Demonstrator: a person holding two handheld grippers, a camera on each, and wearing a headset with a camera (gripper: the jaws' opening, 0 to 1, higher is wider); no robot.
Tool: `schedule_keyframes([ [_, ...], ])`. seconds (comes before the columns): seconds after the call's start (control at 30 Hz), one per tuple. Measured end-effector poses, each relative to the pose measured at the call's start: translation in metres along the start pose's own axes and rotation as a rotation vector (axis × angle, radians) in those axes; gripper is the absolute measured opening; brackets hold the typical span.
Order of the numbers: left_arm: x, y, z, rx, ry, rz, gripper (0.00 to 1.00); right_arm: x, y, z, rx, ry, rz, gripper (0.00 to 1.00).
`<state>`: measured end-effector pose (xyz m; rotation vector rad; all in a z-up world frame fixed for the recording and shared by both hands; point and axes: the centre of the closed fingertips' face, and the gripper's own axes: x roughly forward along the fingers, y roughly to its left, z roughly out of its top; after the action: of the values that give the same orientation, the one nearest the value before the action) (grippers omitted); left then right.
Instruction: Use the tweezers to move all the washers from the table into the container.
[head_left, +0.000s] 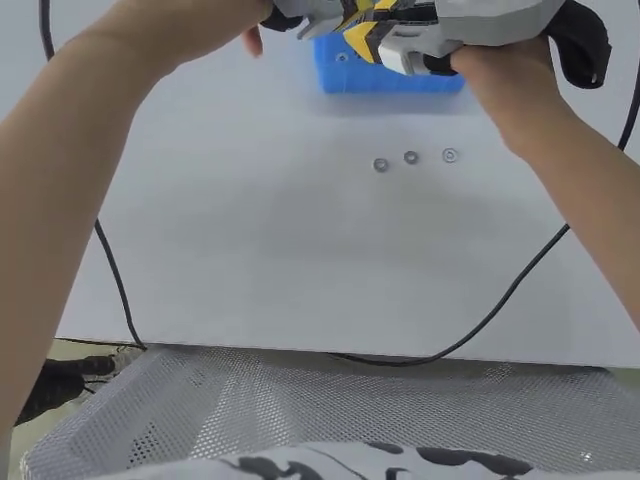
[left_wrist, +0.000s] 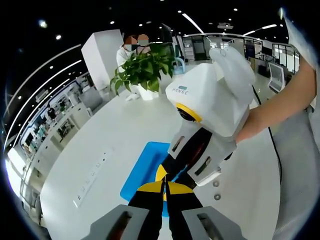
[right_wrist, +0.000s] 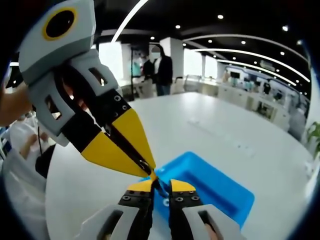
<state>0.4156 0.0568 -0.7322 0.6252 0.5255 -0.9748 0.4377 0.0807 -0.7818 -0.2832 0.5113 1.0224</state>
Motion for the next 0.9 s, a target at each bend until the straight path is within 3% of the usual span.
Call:
schedule_keyframes([
  [0.3, -0.023, -0.015, 0.015, 0.006, -0.035, 0.021, 0.0, -0.02, 0.012, 0.01, -0.057, -0.018, -0.02, 0.06],
  [0.37, -0.023, -0.017, 0.019, 0.002, -0.054, 0.022, 0.0, -0.032, 0.027, 0.017, -0.099, -0.018, -0.033, 0.05],
  [0.5, -0.026, -0.021, 0.022, -0.029, -0.081, 0.024, 0.0, -0.037, 0.035, 0.014, -0.108, -0.008, -0.032, 0.04],
  [0.63, -0.033, -0.03, 0.021, -0.041, -0.072, 0.018, 0.0, -0.045, 0.049, 0.01, -0.096, -0.008, -0.021, 0.03],
  [0.9, -0.041, -0.048, 0.017, -0.058, -0.051, 0.009, 0.0, -0.053, 0.062, -0.001, -0.158, 0.031, -0.039, 0.03],
])
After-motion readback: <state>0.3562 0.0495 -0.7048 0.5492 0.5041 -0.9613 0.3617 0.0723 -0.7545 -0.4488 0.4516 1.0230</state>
